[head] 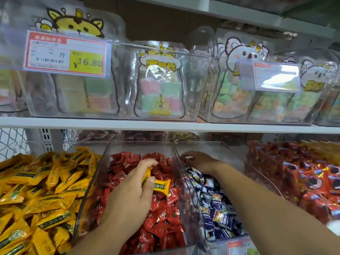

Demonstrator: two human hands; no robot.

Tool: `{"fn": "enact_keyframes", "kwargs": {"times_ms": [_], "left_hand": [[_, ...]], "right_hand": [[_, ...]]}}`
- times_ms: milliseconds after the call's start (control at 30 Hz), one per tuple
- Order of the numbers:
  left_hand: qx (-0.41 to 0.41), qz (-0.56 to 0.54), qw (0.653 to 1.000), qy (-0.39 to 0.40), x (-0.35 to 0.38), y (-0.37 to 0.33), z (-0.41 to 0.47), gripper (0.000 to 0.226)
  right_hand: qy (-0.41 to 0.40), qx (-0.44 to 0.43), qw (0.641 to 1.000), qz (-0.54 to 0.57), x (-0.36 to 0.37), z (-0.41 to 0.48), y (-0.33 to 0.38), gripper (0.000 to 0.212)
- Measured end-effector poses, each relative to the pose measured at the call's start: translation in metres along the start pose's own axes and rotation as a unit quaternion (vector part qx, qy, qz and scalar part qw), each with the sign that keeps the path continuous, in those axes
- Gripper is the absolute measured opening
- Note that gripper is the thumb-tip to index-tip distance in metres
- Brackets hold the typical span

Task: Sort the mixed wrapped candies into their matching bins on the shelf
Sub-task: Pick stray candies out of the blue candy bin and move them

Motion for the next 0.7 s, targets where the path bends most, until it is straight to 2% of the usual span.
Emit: {"fn": "enact_keyframes", "kwargs": {"times_ms": [133,267,333,433,500,600,700], "left_hand": [[0.003,0.006,1.000,0.002,0.003,0.001,0.001,0.029],[0.002,-0.003,1.000,-0.002,0.003,0.002,0.002,0.030],[0.005,-0.005,1.000,-0.003,0.002,0.000,0.001,0.029],[0.003,-0.009,1.000,-0.007,0.000,0.000,0.001,0.029],[0.003,-0.009,1.000,-0.009,0.000,0.000,0.001,0.029],[0.007,-0.013,1.000,-0.011,0.000,-0.001,0.001,0.029],[0.009,-0.016,1.000,-0.015,-0.001,-0.002,0.001,0.028]], "right_hand": [[-0.042,-0.008,0.999,-0.009,-0.008,0.010,0.000,0.018],[-0.068,-0.003,0.995,0.066,-0.030,-0.004,-0.007,0.011],[-0.088,-0.001,0.990,0.106,-0.043,-0.013,-0.011,0.010],[-0.094,0.013,0.983,0.159,-0.059,-0.021,-0.018,0.024],[-0.095,0.033,0.976,0.193,-0.069,-0.023,-0.028,0.026],[-0.085,0.057,0.981,0.163,-0.079,-0.034,-0.035,0.012],[-0.019,0.053,0.994,0.096,-0.071,-0.044,-0.027,0.009]]}}
Point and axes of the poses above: each hand's wrist, its own z-axis towards the middle knuckle, its own x-axis out of the palm, y = z × x, the point moved 10 cm from there along z, towards the middle knuckle, and after that the axes turned 5 degrees about -y, right-handed, at the moved point
